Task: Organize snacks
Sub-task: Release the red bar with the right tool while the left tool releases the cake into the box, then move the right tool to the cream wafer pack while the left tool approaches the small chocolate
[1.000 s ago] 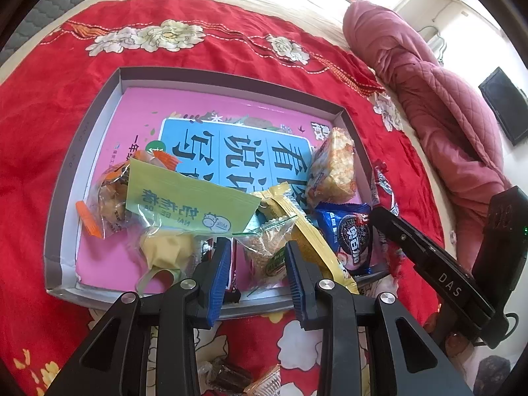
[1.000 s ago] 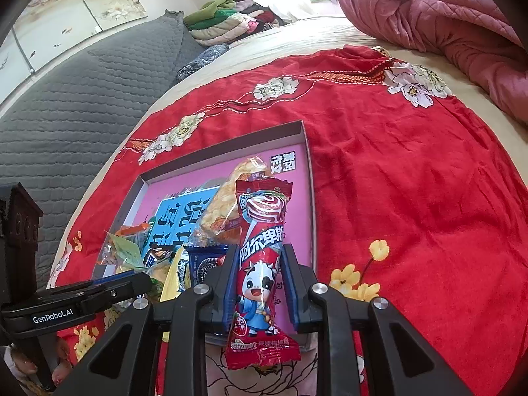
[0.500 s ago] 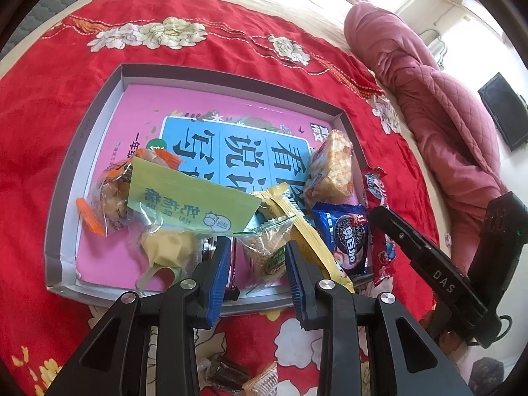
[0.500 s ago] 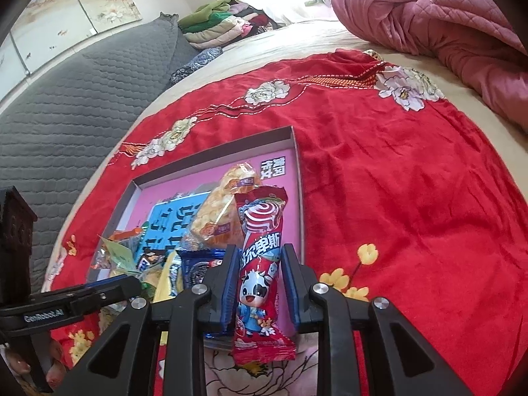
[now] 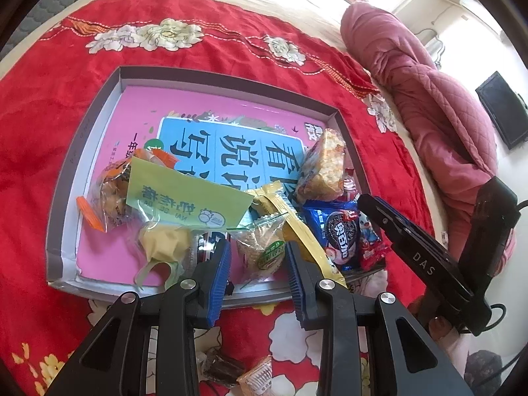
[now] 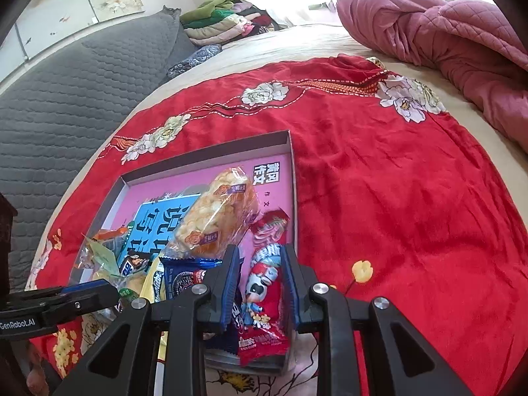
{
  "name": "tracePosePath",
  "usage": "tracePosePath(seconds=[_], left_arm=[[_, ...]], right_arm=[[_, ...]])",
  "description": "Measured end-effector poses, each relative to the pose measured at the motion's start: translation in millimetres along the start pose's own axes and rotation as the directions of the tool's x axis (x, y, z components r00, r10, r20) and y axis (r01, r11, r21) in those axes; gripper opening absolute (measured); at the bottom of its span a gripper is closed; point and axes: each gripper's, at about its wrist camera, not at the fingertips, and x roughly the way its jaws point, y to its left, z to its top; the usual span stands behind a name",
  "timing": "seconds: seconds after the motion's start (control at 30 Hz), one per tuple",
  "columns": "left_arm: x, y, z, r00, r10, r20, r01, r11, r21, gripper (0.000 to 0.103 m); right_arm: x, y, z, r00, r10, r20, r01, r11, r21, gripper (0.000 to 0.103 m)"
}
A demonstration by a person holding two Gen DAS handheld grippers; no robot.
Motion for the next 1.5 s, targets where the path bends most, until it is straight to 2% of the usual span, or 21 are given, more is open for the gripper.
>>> tracePosePath(seconds=[0.17,0.3,0.37,0.6,0.73,0.9,1.0,1.1,1.3,1.5], left_arm=[[-2.3,-0.3,-0.1,1.000,-0.002,0.001,0.002,1.000,-0.002,0.035],[-6.4,1.2,0.2,1.000,-0.002,0.002,0.002,1.000,-0.010,0.045],[-9.0,2.3,0.1,1.000,-0.004,0.001,0.004,1.000,-0.016,0.046],[-15.9,4.2,-2.9,1.000,0.002,0.000,-0.002,1.000,-0.018,0.051],[-20.9,4.6,-4.8,1.000,0.015,0.004,-0.015,1.000,-0.013,0.051],[-26.7,3.6,-5.9,1.000,0.027,0.014,-0.027,1.000,-0.004,0.056],[-29.3,1.5,-7.0,0.999,0.033,0.014,-0.033,0.999,0.006,0.057],[-32.9,-0.5,-9.3,0.999,0.038,0.019,-0.039,0.999,0.017,0.057],[-40.0,-3.0,-13.7,0.998,0.063,0.030,-0.065,0.997,0.041,0.058],[-45.7,-1.3,-19.0,0.996,0.080,0.026,-0.081,0.995,0.055,0.058]], right_arm=[[-3.1,1.1,1.1,1.000,0.008,0.006,-0.008,1.000,0.000,0.026],[-6.9,3.4,2.4,1.000,0.014,0.015,-0.014,1.000,-0.002,0.031],[-9.3,5.0,3.3,1.000,0.023,0.019,-0.023,1.000,-0.003,0.034],[-19.5,10.2,6.0,0.998,0.046,0.044,-0.045,0.999,-0.017,0.036],[-23.5,12.8,6.4,0.997,0.050,0.055,-0.049,0.998,-0.025,0.041],[-27.2,14.2,6.4,0.997,0.055,0.061,-0.053,0.998,-0.028,0.042],[-29.7,14.9,5.8,0.996,0.056,0.066,-0.054,0.998,-0.031,0.043],[-33.7,15.5,4.5,0.996,0.062,0.071,-0.060,0.998,-0.032,0.050],[-48.7,23.1,-2.4,0.992,0.088,0.085,-0.083,0.995,-0.056,0.051],[-60.2,35.6,-18.9,0.991,0.123,0.058,-0.118,0.990,-0.080,0.054]])
